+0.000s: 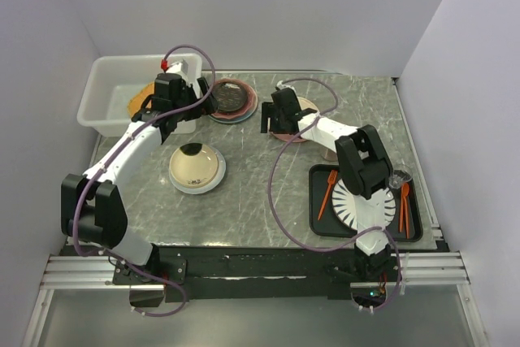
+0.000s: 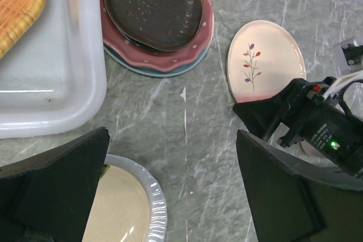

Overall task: Place the plates into the plastic bin on the countertop
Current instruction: Move the plate to the center of the board.

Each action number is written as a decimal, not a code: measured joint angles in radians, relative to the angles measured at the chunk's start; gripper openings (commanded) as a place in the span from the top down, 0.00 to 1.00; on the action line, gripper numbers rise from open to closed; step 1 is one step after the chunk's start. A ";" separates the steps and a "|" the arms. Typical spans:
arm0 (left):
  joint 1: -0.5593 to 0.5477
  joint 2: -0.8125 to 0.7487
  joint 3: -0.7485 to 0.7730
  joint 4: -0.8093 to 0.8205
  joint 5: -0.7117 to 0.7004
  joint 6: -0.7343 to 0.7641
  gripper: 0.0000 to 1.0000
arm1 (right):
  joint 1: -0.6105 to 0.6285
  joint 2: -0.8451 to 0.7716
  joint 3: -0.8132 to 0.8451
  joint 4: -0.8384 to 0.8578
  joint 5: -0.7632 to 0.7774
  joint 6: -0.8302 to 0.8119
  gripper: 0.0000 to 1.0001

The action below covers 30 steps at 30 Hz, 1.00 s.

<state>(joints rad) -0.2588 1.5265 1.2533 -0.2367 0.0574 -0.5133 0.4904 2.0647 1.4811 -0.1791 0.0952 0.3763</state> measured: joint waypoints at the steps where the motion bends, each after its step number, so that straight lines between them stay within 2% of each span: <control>1: 0.000 -0.003 -0.009 0.005 0.002 -0.001 0.01 | 0.000 0.012 0.010 -0.008 -0.006 0.000 0.23; 13: 0.000 -0.025 -0.083 0.031 0.025 -0.007 0.01 | -0.002 0.042 0.012 -0.050 -0.047 0.003 0.28; 30: 0.000 -0.041 -0.115 0.047 0.060 -0.009 0.01 | 0.026 0.066 0.051 -0.054 -0.104 -0.013 0.29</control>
<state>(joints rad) -0.2588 1.4857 1.1385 -0.1902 0.1173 -0.5220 0.5163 2.1304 1.5322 -0.2333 -0.0086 0.3634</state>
